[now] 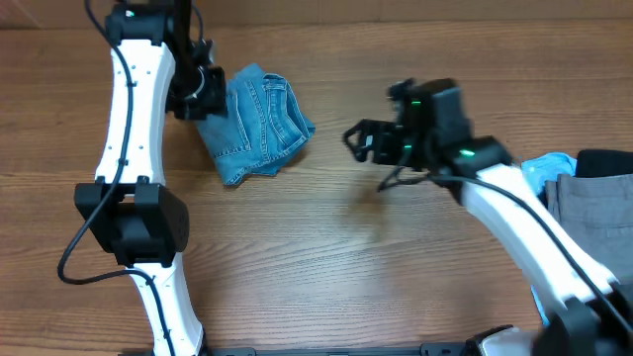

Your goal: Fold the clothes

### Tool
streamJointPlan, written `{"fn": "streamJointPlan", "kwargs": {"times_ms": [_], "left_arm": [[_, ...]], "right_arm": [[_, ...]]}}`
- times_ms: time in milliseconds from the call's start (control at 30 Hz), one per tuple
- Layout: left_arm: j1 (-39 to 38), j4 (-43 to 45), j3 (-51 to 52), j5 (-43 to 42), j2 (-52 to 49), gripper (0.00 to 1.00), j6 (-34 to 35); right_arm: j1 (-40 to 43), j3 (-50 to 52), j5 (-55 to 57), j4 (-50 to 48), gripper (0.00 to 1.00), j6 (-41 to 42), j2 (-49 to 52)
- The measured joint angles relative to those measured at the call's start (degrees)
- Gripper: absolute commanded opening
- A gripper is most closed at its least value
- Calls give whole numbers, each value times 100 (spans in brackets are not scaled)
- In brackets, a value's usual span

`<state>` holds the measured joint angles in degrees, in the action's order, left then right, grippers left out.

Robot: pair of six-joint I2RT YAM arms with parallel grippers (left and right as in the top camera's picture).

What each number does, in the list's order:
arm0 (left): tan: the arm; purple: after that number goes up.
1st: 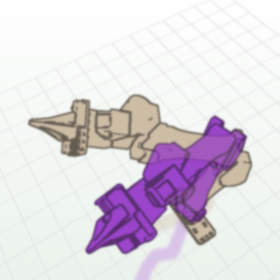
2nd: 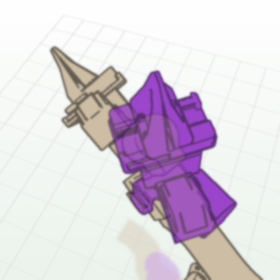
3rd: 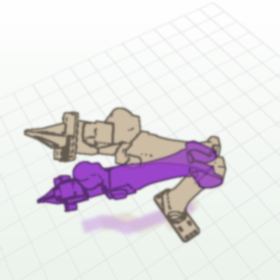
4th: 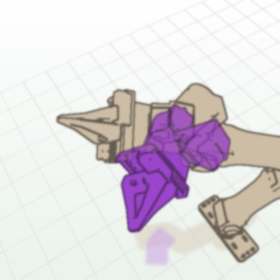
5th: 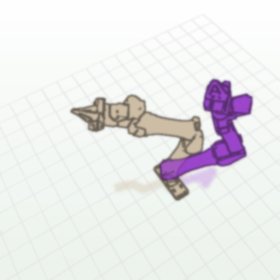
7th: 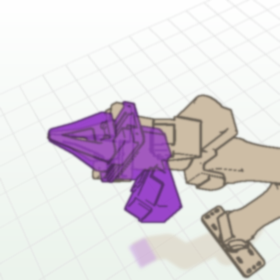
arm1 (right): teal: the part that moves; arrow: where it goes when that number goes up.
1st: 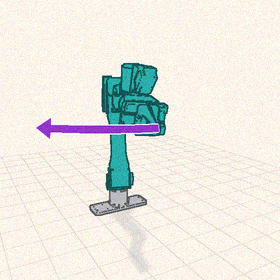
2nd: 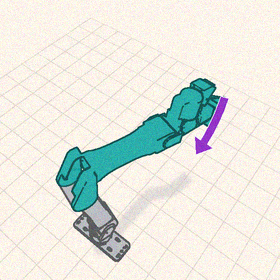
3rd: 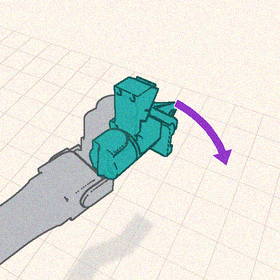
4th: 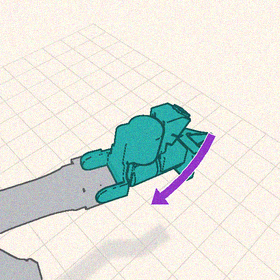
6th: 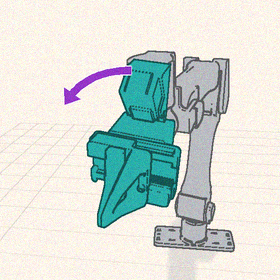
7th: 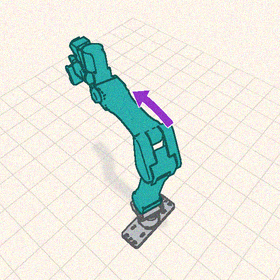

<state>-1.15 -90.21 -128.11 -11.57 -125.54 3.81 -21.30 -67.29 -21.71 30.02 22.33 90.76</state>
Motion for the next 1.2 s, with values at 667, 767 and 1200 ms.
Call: {"fn": "streamJointPlan", "kwargs": {"times_ms": [667, 767, 1200], "left_arm": [[-74, 3558, 3071, -407, 48, 64, 44], [-74, 3281, 3069, -365, 52, 70, -33], [-74, 2857, 2000, -496, 107, 22, -103]], "right_arm": [[-284, 11, -505, -52, 86, -149, 927], [-284, -2, -507, -498, 86, -186, 927], [162, -15, -507, 472, 87, -251, 927]]}}
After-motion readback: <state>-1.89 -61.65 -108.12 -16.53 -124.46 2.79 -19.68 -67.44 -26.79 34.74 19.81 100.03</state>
